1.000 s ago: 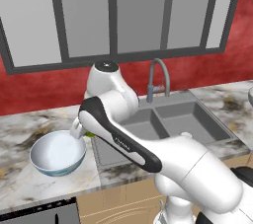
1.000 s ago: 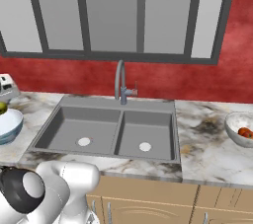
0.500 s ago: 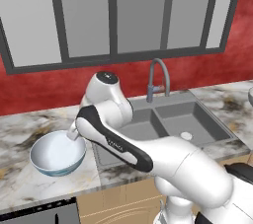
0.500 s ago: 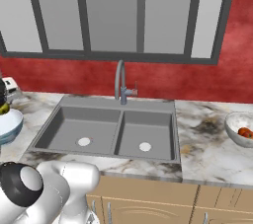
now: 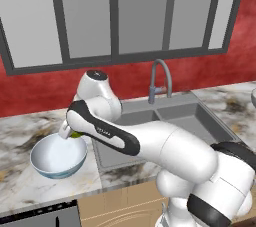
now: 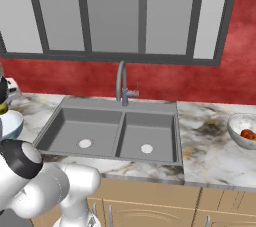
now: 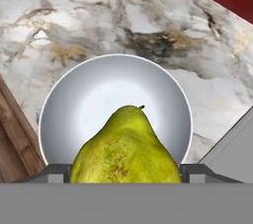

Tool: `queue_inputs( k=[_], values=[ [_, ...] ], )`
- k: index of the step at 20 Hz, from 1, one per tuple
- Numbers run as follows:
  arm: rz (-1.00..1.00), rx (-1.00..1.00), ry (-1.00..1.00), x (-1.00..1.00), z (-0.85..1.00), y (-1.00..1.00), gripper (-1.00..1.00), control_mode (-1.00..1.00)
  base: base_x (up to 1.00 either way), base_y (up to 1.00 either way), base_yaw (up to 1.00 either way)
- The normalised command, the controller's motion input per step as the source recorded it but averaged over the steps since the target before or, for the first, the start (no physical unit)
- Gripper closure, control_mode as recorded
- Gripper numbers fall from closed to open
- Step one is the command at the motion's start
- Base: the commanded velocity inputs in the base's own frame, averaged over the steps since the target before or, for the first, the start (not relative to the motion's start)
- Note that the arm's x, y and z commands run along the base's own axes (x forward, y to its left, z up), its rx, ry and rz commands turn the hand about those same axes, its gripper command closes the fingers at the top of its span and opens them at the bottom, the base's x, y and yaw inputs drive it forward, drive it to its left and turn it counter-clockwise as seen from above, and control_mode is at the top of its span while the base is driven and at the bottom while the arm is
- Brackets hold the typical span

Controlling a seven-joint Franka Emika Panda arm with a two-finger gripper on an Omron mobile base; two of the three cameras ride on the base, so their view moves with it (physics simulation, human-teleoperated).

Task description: Pick the apples from the cabinet and place them in one bowl. Pick the pear from the sink and place it in the other bowl.

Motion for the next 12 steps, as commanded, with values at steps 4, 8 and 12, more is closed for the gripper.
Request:
queue_inputs(
  k=[4,8,12],
  values=[
    [0.0,-0.13,0.01,0.03,-0.01,0.38,1.0,-1.0,0.0,0.0,0.0],
    [0.0,-0.1,0.06,0.01,-0.03,0.19,1.0,-1.0,0.0,0.0,0.0],
    [0.0,-0.01,0.17,0.13,-0.25,0.0,1.0,-1.0,0.0,0.0,0.0]
  ],
)
